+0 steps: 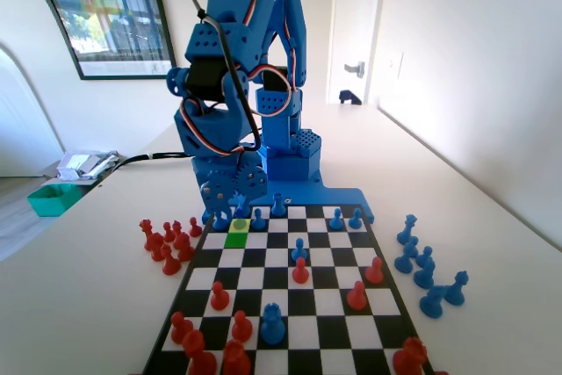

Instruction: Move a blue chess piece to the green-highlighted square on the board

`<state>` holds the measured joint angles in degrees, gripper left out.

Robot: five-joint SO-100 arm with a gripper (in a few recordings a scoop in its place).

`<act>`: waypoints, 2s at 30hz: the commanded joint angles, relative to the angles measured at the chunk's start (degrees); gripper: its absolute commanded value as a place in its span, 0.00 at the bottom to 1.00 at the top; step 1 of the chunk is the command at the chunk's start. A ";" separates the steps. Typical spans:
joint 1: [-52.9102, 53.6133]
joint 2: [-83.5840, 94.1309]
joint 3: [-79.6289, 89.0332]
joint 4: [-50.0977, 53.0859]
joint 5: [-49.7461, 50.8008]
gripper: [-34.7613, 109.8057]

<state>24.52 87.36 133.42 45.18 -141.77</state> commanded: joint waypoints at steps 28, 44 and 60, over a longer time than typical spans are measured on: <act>0.44 0.79 5.10 -7.21 -1.41 0.26; -0.09 1.05 -2.55 3.08 0.62 0.25; -4.48 -4.04 -12.39 6.06 9.32 0.25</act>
<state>20.21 82.88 122.87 52.38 -132.71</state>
